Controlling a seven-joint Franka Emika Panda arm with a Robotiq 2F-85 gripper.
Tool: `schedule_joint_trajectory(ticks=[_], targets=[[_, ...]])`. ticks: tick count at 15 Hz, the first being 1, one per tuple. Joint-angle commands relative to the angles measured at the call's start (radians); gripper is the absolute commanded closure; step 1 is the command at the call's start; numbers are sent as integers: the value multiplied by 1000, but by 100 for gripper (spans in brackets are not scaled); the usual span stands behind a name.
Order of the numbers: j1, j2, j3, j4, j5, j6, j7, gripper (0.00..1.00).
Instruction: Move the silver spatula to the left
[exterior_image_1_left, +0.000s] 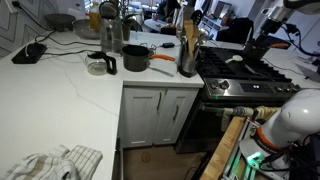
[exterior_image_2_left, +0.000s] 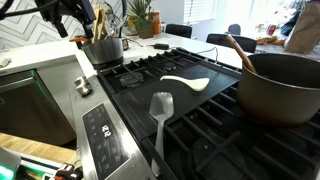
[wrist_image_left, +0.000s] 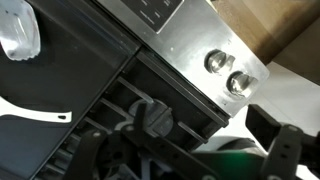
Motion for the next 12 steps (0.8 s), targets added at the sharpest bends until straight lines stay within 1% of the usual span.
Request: schedule_joint_trajectory(ticks=[1,5,6,7,8,9,12], targets=[[-54,24,-57,-12,-77,29,-76,0],[-87,87,-141,-7,-113,78,-136,0],[-93,109,-162,-5,-113,103,-140,0],[-99,136,-183,2,-86,129,-109,0],[-98,85,-139,0,-86,79,-117,0],[-104,98,-149,0,-85,88,-119,0],[-104,98,-132,3,-84,88,-118,0]])
